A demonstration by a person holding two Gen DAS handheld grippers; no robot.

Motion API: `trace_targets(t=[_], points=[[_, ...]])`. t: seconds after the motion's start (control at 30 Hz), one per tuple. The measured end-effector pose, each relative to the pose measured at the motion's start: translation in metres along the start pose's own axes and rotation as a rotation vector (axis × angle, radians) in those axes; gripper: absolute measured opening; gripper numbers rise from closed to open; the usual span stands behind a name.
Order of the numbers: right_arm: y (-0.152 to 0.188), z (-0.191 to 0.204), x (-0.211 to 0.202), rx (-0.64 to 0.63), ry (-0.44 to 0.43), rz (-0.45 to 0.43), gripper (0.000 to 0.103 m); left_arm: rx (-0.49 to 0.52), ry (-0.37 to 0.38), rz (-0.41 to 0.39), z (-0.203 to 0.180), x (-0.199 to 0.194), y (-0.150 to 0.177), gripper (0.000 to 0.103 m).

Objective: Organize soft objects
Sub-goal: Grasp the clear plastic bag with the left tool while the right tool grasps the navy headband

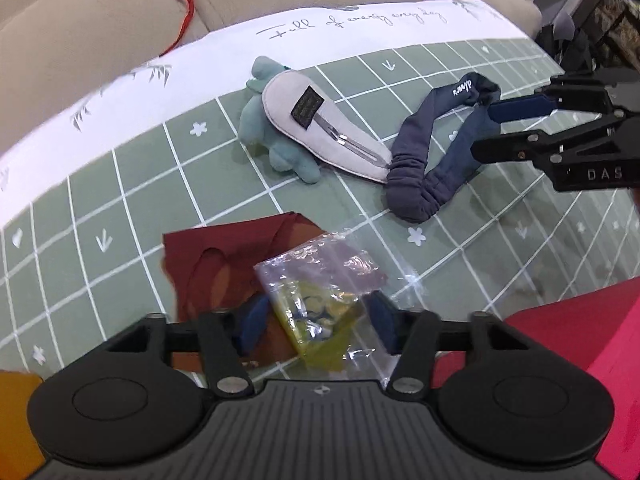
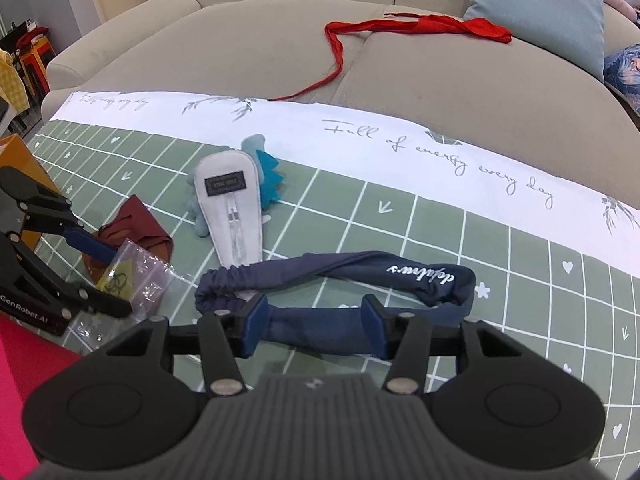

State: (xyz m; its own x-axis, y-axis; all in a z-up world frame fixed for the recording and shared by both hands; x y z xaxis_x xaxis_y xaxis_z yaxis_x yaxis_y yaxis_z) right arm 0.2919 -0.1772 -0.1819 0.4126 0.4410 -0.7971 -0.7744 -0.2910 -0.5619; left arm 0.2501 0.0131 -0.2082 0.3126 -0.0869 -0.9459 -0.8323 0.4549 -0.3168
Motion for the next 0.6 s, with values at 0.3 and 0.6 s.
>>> trace_targets(t=[0.3, 0.6], points=[[0.008, -0.011, 0.008, 0.004, 0.02, 0.019, 0.052, 0.015, -0.029, -0.04, 0.002, -0.007, 0.003, 0.001], [0.012, -0.004, 0.017, -0.026, -0.018, 0.033, 0.055, -0.079, -0.031, -0.105, 0.018, -0.024, -0.004, 0.0]])
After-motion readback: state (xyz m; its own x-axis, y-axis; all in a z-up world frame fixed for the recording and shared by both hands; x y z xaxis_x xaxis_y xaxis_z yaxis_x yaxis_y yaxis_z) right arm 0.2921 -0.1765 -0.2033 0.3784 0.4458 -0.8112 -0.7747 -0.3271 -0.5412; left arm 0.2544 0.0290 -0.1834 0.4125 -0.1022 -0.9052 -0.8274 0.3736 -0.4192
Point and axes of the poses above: each gripper's, at about its wrist camera, not at the fingertips, and x roughly the way its jaws point, z to its left, y to its underside, the point moved 5 cm from there along x, roughly the way its jaws point, and after that the axes turned 9 degrees about -y, right-handed, at the moved point
